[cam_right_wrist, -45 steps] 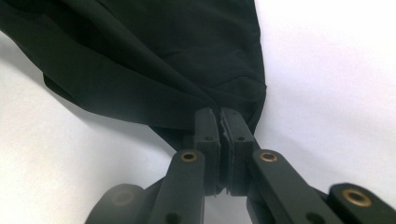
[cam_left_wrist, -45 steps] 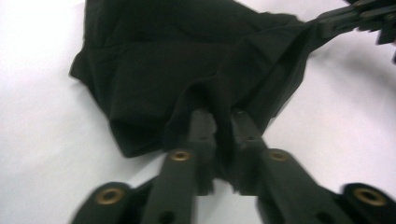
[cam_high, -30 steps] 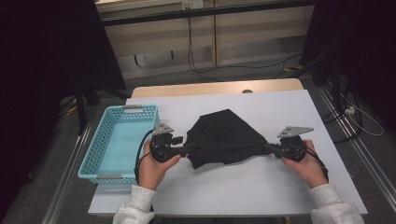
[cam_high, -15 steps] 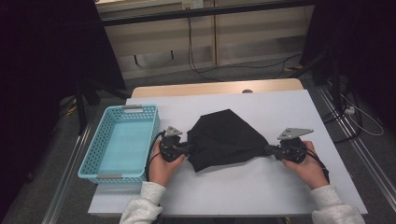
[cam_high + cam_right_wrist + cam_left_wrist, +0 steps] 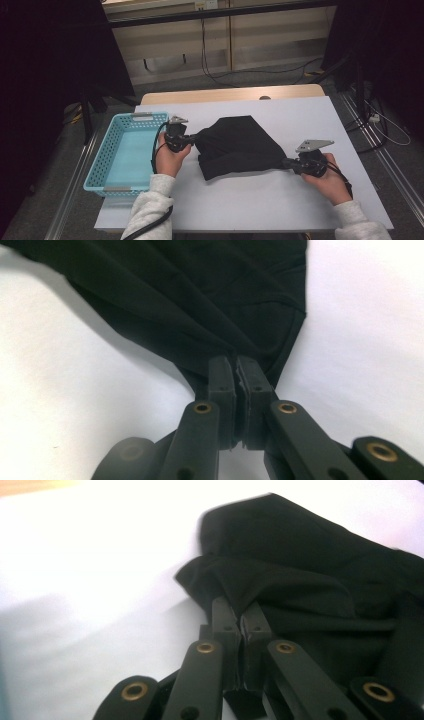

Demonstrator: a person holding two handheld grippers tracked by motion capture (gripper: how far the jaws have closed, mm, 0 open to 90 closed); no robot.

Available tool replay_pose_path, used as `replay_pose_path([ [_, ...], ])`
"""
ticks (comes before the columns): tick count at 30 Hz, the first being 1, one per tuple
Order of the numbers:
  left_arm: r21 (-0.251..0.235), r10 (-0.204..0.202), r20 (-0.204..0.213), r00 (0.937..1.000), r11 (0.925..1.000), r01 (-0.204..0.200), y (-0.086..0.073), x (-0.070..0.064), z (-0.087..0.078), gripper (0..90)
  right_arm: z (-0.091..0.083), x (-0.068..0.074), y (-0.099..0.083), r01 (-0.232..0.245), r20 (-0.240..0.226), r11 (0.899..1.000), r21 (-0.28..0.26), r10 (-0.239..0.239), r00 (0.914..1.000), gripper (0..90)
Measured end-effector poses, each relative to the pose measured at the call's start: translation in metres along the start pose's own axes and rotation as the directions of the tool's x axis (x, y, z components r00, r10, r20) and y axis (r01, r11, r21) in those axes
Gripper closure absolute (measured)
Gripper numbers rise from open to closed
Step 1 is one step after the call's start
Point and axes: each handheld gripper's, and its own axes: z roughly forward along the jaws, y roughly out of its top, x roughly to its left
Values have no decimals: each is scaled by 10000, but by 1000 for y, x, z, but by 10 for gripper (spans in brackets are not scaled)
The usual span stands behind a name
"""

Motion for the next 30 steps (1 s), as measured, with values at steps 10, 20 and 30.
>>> replay_pose_path([
  [10,177,-287,-27,9996,9994,288,-11,3,10,735,4,10,-1,473,-194,9987,190,-469,9987,860],
  [20,346,180,317,9993,9992,-191,-26,-22,-1,527,2,12,-3,494,-230,9986,163,-490,9985,859],
  [30,690,-493,658,9966,9966,448,-27,-20,9,875,-4,11,-3,572,-139,9983,130,-570,9983,866],
])
